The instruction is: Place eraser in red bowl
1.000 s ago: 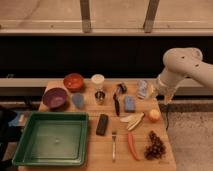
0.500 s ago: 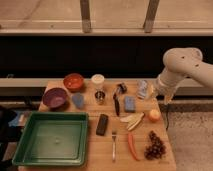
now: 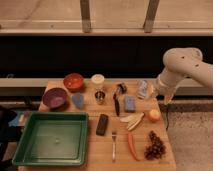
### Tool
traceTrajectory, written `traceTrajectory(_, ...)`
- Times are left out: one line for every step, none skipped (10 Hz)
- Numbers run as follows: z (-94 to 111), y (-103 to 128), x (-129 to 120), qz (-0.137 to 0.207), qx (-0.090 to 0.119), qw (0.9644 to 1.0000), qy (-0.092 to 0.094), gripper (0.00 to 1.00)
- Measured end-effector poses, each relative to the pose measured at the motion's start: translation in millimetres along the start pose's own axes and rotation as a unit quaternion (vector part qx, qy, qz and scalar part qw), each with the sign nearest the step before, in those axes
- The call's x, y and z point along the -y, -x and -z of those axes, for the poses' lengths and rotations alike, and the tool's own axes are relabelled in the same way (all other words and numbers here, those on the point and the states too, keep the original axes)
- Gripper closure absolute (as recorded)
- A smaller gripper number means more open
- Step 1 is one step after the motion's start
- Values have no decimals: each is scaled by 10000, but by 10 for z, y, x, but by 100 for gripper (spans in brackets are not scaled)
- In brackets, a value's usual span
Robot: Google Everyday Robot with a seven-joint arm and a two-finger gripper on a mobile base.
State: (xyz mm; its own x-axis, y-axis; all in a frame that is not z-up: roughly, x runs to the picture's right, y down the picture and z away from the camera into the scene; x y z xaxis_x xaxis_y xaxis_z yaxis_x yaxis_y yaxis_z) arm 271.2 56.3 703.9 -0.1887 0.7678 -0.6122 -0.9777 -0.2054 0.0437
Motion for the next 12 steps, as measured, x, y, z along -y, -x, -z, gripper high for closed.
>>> traceTrajectory(0,0,0,0,0,10000,0,35)
traceTrajectory(0,0,0,0,0,10000,0,35)
traceTrajectory(-3,0,0,0,-2,10000,0,35)
traceTrajectory(-2,0,0,0,-2,10000,0,35)
traceTrajectory(-2,0,0,0,-1,10000,0,35)
traceTrajectory(0,-3,0,8,-1,10000,-1,35)
traceTrajectory(27,-7,-8,86,71,9999,-42,35)
traceTrajectory(73,-11,-73,280,165,9995,-52,35)
traceTrajectory(84,-11,-150,447,221,9987,-68,35)
traceTrajectory(100,-21,-371,759,318,9966,-60,35)
traceTrajectory(103,-29,-576,993,381,9943,-51,35)
traceTrajectory(92,-49,-810,1242,422,9914,-41,35)
